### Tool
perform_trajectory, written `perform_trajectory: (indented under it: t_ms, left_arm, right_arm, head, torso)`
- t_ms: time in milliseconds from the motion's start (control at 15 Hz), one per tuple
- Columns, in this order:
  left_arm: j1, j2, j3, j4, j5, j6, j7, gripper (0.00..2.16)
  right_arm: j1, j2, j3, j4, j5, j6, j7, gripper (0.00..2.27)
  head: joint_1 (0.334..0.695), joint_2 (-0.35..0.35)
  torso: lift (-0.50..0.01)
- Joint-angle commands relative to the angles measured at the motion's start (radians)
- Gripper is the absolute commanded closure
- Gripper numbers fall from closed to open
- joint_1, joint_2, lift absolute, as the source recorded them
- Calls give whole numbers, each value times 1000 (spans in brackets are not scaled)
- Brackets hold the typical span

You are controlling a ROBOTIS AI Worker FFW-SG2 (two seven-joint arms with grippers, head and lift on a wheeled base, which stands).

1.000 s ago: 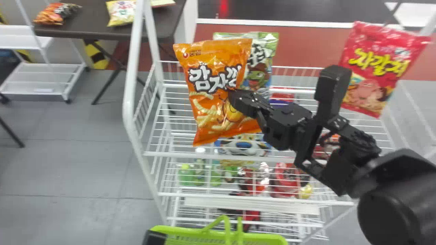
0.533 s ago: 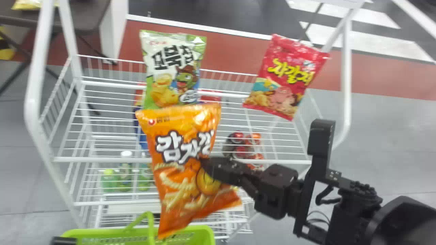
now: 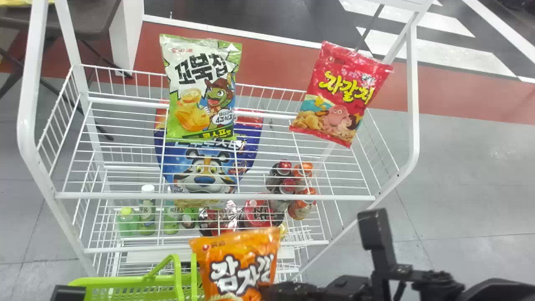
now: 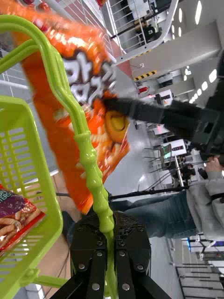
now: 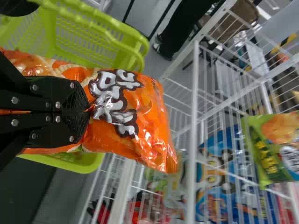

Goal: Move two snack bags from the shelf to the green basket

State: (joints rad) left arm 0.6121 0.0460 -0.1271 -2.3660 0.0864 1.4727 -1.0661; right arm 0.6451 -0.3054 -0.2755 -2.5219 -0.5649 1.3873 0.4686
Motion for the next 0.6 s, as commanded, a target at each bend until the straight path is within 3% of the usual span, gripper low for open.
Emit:
perform_trajectory:
  t_ms: [0, 533]
  left_arm:
    - [0, 2, 1, -2, 1, 2, 0, 2128]
    - [6, 3, -11, -6, -2, 2, 3, 2128]
  right_arm:
    - [1, 0, 99, 81, 53, -26, -4, 2246]
    - [-70, 19, 401, 379, 166, -228, -51, 2246]
  head:
    - [695, -350]
    - [695, -350]
  torso:
    - [-17]
    - [-17]
